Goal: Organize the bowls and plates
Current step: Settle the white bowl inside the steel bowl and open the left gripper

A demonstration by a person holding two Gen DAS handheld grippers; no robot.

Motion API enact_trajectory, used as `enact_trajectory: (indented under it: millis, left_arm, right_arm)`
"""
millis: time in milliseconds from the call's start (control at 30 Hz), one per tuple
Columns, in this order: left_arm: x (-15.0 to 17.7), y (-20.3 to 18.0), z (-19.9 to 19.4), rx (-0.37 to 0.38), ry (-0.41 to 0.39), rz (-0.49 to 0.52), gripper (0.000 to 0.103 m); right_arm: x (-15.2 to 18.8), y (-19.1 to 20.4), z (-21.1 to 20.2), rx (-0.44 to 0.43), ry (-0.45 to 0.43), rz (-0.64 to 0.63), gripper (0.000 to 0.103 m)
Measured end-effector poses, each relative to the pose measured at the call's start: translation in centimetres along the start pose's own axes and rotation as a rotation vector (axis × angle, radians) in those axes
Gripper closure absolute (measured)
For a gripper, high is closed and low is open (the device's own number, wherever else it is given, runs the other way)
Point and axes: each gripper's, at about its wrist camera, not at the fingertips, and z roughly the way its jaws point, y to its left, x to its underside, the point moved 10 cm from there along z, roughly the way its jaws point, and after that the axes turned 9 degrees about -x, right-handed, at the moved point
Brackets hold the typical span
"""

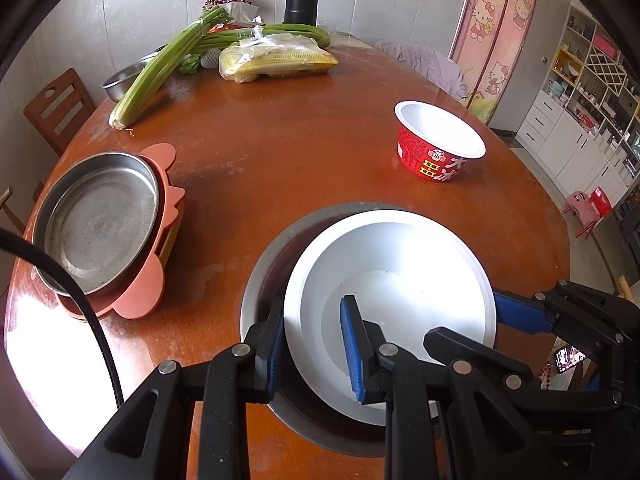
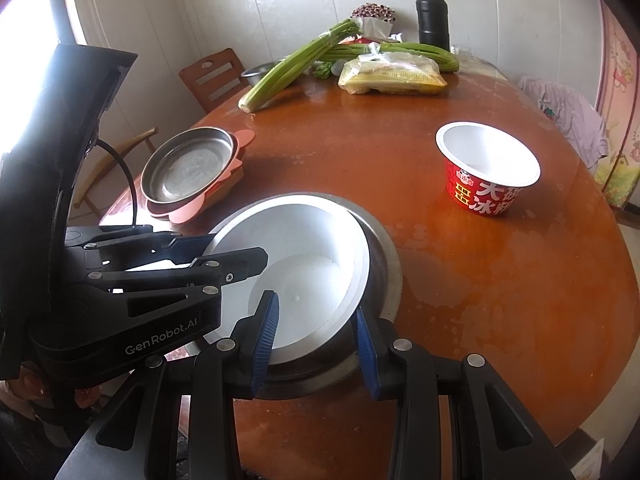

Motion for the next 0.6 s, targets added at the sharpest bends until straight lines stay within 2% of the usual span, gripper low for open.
enact_trajectory:
  millis: [600]
  left_arm:
    - [-0.04, 0.25, -0.39, -0.026, -0.014, 0.012, 0.076]
  right_arm:
    - [-0.14, 0.19, -0.41, -0.004, -0.003, -0.016, 0.063]
